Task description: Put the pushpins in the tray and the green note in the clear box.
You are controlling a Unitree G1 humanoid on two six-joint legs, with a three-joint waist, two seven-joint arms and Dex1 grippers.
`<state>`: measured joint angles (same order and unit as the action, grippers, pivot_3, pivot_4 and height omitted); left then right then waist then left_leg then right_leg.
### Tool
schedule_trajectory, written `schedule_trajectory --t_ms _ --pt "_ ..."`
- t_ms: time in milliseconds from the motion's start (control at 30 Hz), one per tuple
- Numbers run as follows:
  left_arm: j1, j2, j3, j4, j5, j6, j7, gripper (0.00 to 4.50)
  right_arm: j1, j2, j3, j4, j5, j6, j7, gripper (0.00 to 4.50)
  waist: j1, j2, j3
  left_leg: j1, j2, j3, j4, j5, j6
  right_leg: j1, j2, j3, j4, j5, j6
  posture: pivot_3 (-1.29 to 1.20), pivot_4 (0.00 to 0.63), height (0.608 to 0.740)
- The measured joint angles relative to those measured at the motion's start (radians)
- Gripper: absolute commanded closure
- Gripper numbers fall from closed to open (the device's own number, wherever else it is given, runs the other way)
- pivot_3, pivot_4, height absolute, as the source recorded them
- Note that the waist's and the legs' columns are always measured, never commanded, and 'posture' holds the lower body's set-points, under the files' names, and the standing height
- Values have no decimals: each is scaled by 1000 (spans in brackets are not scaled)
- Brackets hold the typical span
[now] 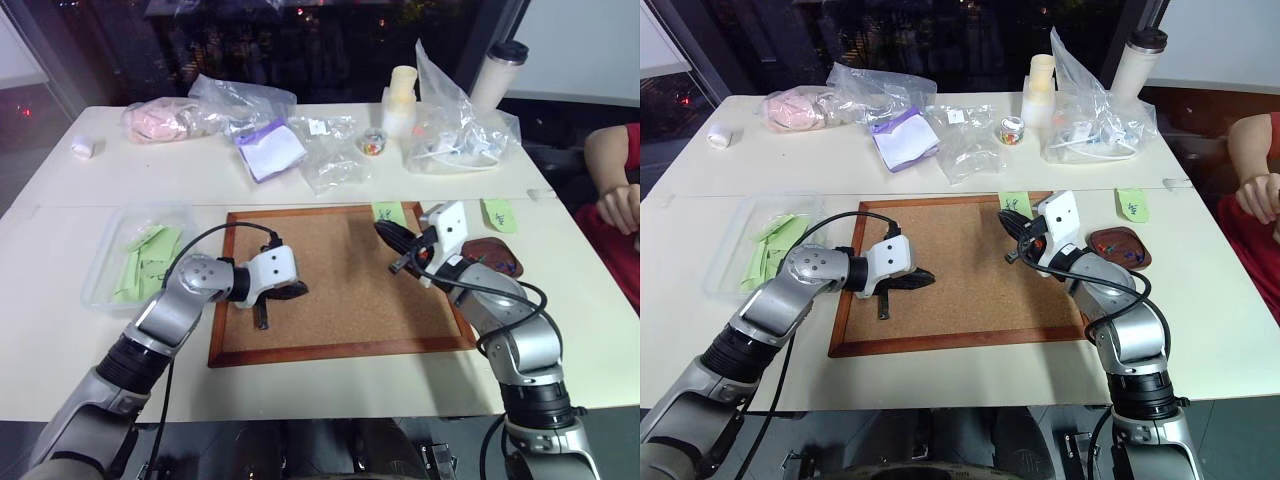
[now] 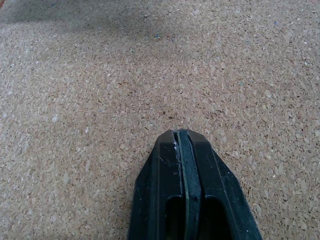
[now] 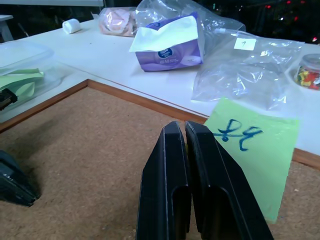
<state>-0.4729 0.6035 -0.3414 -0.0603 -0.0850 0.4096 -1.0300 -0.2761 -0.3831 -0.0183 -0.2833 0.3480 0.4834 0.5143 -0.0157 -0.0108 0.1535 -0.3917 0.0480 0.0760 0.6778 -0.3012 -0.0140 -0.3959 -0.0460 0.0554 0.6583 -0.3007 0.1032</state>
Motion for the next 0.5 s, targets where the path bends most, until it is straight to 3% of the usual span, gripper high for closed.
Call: schedule_trajectory --t_ms 33,133,233,367,500 --pt "-16 -8 25 28 -42 32 -15 4500 0 -5 0 -7 2 7 1 4447 0 0 1 -1 0 0 0 0 0 -1 0 0 0 0 0 0 150 734" --pt "-106 -6 152 172 -142 120 -32 3619 3 -30 -4 -41 11 21 4 4500 -3 -6 6 -10 0 -1 2 0 0 -12 2 -1 4 0 0 0 150 734" --pt "-248 5 254 275 -206 124 -64 2119 2 -40 -10 -50 19 35 8 4500 1 -6 6 -19 -1 -1 5 1 -1 -19 0 -2 5 0 1 0 150 734" --pt "-375 -71 303 426 -258 146 -77 102 -9 -50 -9 -53 20 38 19 4500 7 -6 6 -21 -2 1 5 0 0 -18 -1 -3 1 0 1 0 150 734" --pt "-519 -274 397 670 -363 363 -10 37 -16 -70 -12 -53 20 40 33 4500 19 -9 9 -22 -3 -1 7 0 0 -17 -1 -5 0 1 2 0 150 734"
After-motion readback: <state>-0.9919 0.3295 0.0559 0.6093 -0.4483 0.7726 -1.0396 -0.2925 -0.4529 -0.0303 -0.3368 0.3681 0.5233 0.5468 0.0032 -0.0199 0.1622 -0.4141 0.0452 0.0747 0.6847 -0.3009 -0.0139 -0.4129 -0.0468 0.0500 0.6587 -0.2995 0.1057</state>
